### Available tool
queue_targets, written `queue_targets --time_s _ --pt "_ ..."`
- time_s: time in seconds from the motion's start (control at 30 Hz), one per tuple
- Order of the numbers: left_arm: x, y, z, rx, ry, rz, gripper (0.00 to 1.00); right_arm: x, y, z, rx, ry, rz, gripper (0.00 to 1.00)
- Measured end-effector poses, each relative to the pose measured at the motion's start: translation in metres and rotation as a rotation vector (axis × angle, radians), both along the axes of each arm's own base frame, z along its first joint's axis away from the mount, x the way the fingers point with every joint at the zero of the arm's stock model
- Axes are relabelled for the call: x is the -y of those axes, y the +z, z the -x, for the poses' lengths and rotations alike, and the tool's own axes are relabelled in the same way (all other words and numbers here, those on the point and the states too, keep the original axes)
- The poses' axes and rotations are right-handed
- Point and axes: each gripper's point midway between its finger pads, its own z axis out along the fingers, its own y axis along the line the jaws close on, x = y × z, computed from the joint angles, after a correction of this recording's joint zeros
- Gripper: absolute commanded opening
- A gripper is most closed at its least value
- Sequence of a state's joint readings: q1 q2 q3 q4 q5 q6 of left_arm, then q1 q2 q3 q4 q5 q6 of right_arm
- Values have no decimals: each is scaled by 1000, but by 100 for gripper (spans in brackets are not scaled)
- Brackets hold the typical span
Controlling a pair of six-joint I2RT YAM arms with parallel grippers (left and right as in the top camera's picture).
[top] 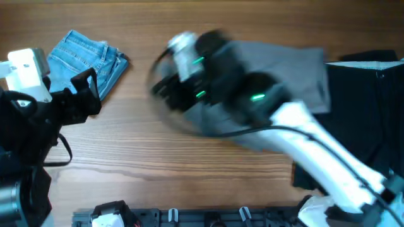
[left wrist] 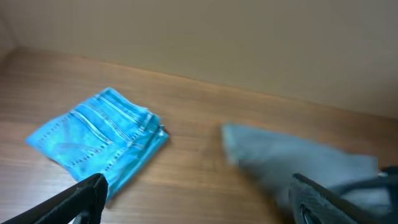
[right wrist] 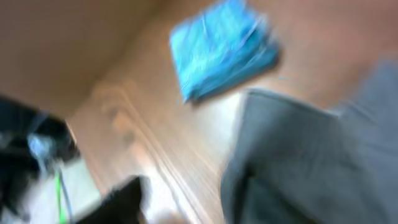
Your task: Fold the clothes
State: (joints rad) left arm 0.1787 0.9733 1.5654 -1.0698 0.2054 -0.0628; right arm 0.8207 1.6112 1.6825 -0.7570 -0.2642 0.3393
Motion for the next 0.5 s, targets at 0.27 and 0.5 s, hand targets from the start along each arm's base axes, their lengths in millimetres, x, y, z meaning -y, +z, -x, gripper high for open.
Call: queue_targets --time_s 0.27,0.5 --pt "16 -5 -7 -21 -63 -8 81 94 4 -60 46 -461 122 82" --pt "70 -113 -95 -378 -282 -40 12 255 45 -100 76 -895 85 81"
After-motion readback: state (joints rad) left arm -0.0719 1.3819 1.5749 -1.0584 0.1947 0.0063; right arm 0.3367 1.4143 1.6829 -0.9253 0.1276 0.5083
